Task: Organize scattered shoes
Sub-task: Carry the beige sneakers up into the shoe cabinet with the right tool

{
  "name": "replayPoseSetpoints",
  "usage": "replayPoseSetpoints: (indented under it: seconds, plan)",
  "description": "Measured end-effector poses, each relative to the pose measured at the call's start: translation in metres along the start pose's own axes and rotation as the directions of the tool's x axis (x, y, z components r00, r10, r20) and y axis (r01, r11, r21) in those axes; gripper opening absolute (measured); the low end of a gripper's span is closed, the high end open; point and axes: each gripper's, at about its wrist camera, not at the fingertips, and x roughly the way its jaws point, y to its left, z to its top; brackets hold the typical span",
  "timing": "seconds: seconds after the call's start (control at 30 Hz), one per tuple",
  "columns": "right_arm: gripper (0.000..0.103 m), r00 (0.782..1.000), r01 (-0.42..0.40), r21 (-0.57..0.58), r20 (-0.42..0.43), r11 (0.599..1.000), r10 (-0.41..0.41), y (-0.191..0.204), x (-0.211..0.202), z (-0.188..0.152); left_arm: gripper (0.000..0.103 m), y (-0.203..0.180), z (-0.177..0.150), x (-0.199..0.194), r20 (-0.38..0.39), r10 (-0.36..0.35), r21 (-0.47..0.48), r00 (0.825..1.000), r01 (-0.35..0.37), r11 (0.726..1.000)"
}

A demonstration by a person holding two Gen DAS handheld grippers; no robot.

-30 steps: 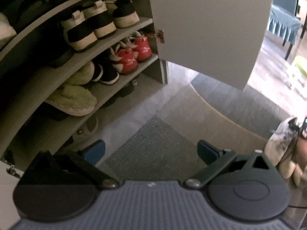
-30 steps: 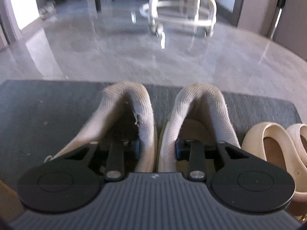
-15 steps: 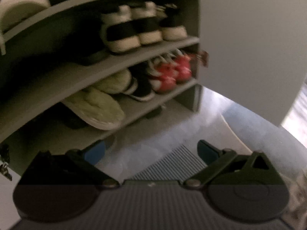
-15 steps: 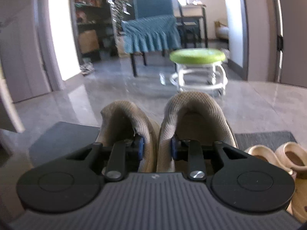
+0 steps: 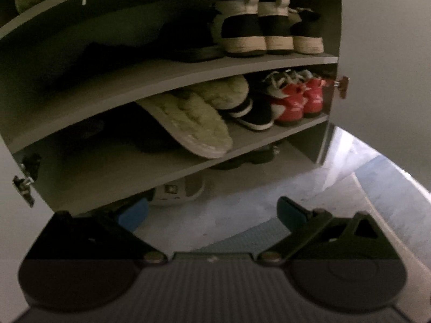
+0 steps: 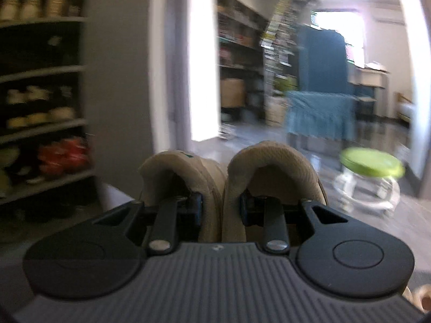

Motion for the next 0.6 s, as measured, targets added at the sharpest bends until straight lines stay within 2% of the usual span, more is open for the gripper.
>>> replayPoseSetpoints:
  seconds: [0.07, 0.17, 0.33, 0.47, 0.6]
  plan:
    - [0.030, 0.995, -0.100, -0.024, 0.003, 0.995, 0.100, 0.019, 0.002, 0.013, 0.103, 0.005, -0.003, 0.001, 0.005, 0.014, -0.011, 1.000, -0.014, 1.000]
    - [0.030, 0.971, -0.240, -0.026, -0.008, 0.970, 0.240, 0.048, 0.004, 0.031, 0.103, 0.013, -0.006, 0.004, 0.007, 0.023, -0.039, 1.000, -0.023, 0.999]
    - [0.030, 0.927, -0.375, -0.093, -0.016, 0.922, 0.375, 0.099, 0.004, 0.059, 0.103, 0.026, -0.011, 0.004, 0.039, 0.065, -0.086, 0.997, -0.061, 0.994]
    - [0.030, 0.868, -0.492, -0.166, -0.014, 0.855, 0.497, 0.149, 0.010, 0.081, 0.103, 0.044, -0.015, -0.004, 0.112, 0.108, -0.156, 0.988, -0.090, 0.984]
    - [0.030, 0.813, -0.573, -0.191, -0.012, 0.797, 0.582, 0.187, 0.024, 0.096, 0.103, 0.055, -0.019, -0.005, 0.153, 0.108, -0.199, 0.982, -0.076, 0.977]
